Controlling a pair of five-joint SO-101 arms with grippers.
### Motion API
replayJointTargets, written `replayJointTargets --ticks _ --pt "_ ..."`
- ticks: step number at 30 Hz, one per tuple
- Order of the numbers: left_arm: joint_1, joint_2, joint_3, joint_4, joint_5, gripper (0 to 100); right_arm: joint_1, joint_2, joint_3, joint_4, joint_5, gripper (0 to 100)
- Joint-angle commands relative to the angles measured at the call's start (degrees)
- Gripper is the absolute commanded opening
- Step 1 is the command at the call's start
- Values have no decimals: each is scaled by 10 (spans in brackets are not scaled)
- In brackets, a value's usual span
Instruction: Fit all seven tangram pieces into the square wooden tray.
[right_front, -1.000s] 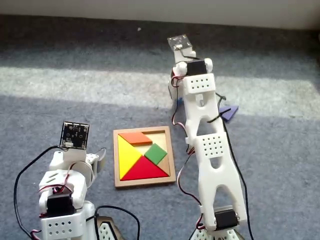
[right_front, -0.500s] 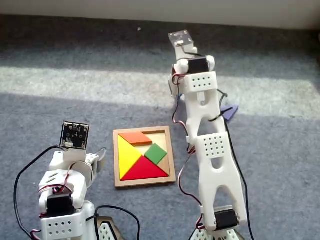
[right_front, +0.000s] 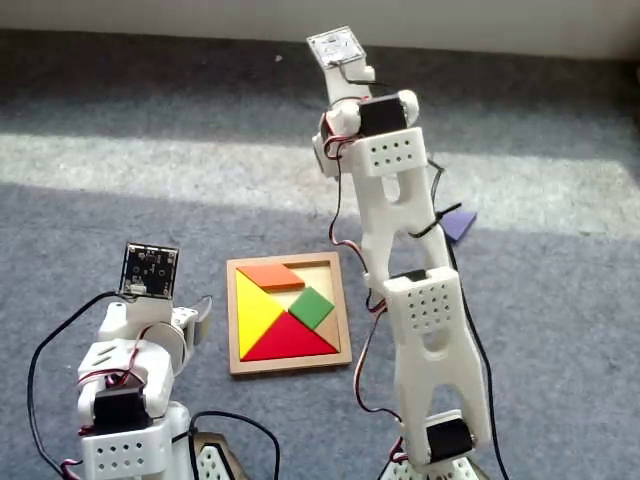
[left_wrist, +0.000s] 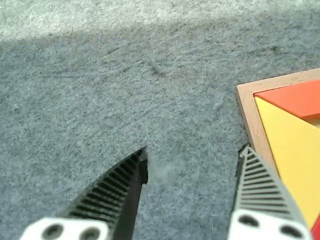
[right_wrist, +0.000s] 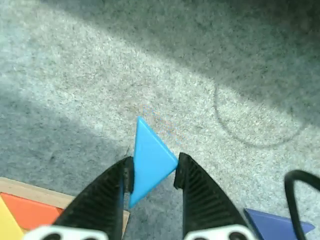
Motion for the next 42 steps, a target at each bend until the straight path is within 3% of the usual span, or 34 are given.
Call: replayJointTargets --ticks 1,11,25,34,42 --pt "5 -7 -3 -3 -4 294 -25 -160 172 8 1 5" --pt "5 -7 -3 -2 -4 294 -104 -314 474 5 4 5" --pt "6 -7 -3 -2 -4 294 -204 -315 502 1 2 5" --pt "7 -7 -3 -2 -4 294 -216 -278 604 -93 0 5" --pt "7 -7 -3 -2 -4 294 -216 -270 635 -141 -136 6"
